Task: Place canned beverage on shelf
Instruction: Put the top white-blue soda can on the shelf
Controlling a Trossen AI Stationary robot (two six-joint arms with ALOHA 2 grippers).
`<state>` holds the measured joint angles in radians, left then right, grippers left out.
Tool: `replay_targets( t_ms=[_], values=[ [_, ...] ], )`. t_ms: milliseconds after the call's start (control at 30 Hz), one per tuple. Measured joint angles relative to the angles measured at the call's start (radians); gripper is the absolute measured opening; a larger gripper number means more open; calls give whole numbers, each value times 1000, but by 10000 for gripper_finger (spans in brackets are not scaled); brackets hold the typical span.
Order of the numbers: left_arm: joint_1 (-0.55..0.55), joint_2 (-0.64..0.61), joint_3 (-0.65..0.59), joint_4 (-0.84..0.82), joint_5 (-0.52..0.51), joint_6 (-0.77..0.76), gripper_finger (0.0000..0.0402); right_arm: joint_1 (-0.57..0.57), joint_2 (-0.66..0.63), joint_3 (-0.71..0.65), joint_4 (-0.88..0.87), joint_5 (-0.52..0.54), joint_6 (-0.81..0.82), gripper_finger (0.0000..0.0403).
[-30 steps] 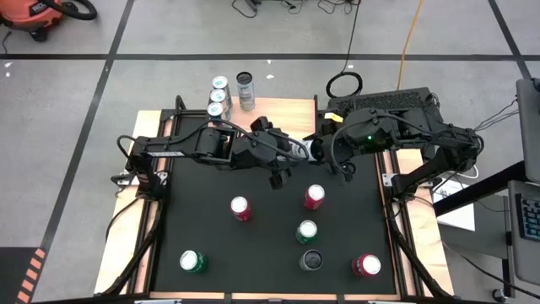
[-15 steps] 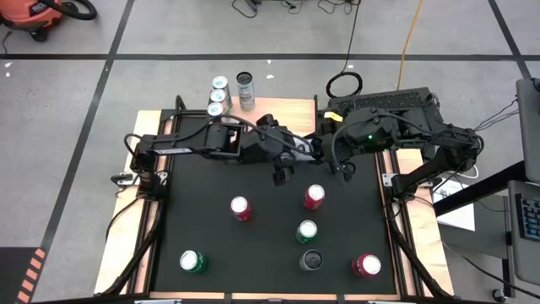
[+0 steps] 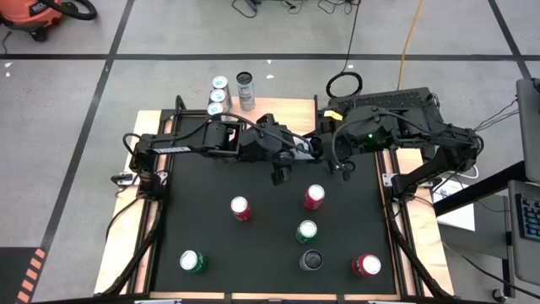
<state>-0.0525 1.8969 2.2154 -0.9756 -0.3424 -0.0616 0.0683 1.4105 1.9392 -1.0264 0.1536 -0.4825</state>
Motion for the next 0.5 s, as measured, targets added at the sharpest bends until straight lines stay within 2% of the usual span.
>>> replay_targets(
  t_ms=[167, 367, 500],
  values=[
    [0, 0, 0, -3, -7, 7, 276, -16, 0, 0, 0, -11, 2, 244],
    [0, 0, 0, -3, -8, 5, 275, -23, 0, 0, 1, -9, 1, 246],
    [0, 0, 0, -2, -8, -11, 274, -23, 0, 0, 5, 6, 41, 266]
  ],
)
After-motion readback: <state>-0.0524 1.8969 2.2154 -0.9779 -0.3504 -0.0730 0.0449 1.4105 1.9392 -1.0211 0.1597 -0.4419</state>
